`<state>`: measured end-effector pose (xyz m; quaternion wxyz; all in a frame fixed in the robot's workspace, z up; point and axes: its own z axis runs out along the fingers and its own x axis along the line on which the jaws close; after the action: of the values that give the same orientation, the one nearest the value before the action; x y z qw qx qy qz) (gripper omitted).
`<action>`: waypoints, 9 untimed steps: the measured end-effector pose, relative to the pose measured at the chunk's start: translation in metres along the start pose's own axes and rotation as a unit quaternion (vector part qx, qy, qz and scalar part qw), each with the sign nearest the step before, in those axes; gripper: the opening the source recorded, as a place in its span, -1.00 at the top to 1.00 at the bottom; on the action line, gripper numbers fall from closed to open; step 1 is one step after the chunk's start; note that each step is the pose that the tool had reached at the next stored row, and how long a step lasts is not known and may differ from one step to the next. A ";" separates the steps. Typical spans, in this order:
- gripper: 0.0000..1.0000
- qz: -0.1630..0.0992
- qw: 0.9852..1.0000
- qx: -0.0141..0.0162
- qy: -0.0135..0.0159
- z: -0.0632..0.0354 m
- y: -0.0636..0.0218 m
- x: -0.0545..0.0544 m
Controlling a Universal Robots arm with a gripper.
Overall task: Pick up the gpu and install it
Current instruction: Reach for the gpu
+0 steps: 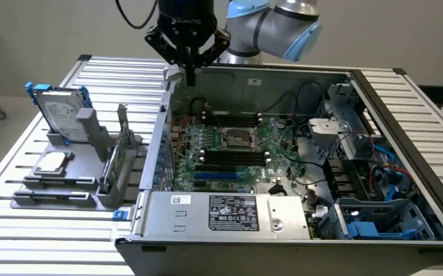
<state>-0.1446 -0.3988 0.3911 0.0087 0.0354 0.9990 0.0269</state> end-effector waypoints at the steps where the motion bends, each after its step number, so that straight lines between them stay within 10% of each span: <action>1: 0.79 0.000 1.000 0.000 0.000 0.0003 -0.0003 0.004; 9: 0.79 0.000 1.000 0.000 0.002 0.0048 -0.0032 0.041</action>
<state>-0.1854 -0.3988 0.3855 0.0063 0.0355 0.9990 0.0266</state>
